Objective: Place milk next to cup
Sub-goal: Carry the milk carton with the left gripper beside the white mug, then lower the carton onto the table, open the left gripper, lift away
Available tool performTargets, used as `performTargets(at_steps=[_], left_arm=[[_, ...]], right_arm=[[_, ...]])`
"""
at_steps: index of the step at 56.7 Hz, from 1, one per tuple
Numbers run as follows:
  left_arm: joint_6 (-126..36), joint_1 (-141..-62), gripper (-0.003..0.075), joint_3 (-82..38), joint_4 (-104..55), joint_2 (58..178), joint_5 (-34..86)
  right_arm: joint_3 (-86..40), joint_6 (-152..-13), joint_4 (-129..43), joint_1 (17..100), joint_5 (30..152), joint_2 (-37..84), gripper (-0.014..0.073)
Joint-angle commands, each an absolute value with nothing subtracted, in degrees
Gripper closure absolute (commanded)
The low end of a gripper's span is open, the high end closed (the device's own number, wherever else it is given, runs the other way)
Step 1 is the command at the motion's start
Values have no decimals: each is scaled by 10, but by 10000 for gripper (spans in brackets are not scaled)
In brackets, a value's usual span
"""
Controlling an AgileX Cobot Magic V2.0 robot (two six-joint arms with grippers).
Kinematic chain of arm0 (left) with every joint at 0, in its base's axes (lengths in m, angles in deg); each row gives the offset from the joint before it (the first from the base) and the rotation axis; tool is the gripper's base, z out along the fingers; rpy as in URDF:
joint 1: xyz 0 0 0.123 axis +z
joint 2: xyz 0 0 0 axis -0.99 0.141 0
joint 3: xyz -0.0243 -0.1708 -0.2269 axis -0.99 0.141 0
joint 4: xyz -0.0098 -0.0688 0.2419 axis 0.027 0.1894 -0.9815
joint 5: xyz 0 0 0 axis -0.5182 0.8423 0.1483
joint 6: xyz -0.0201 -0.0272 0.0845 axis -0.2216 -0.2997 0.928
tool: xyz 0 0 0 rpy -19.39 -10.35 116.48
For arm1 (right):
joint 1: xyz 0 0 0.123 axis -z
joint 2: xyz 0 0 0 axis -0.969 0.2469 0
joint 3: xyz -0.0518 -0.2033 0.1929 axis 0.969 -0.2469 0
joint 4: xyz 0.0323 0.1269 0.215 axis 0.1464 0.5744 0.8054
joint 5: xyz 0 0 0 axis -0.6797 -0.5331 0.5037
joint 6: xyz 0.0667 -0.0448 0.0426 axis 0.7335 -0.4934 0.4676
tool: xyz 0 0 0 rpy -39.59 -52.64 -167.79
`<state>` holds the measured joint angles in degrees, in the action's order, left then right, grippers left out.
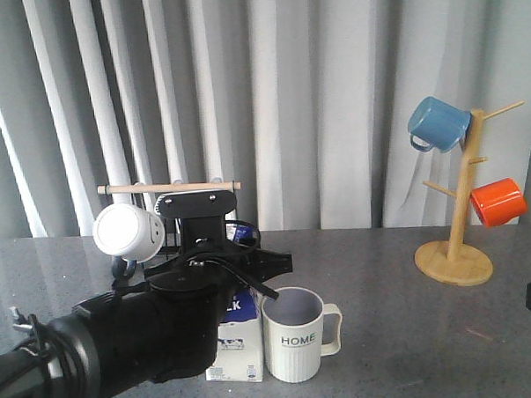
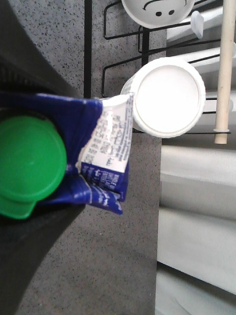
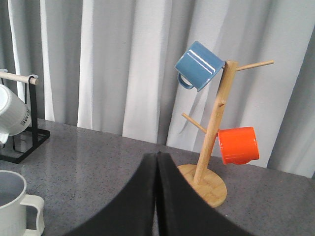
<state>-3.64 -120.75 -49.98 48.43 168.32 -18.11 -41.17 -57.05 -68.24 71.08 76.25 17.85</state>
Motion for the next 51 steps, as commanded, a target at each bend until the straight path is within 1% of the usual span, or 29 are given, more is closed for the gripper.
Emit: performTargets(at_steps=[1, 22, 28, 32, 35, 38, 39, 40, 51], left_arm=[[-44, -1207, 637, -516, 475, 1659, -168], [-44, -1207, 626, -516, 489, 1659, -171], [-42, -1207, 593, -516, 489, 1659, -172], [-42, -1207, 540, -516, 489, 1659, -173], [-42, -1207, 489, -516, 489, 1658, -173], [-42, -1207, 419, -516, 489, 1658, -174], [-42, -1207, 409, -516, 489, 1658, -174], [-42, -1207, 372, -516, 489, 1658, -174], [-22, -1207, 87, -516, 490, 1653, -187]], right_arm=[[-395, -571, -687, 714, 721, 176, 602], [-395, -571, -687, 714, 721, 176, 602], [-395, -571, -687, 714, 721, 176, 602], [-395, -571, -687, 714, 721, 176, 602], [-395, -571, -687, 714, 721, 176, 602], [-395, -571, -687, 714, 721, 176, 602], [-395, -571, -687, 714, 721, 176, 602], [-395, -571, -687, 714, 721, 176, 602], [-395, -571, -687, 714, 721, 176, 602]])
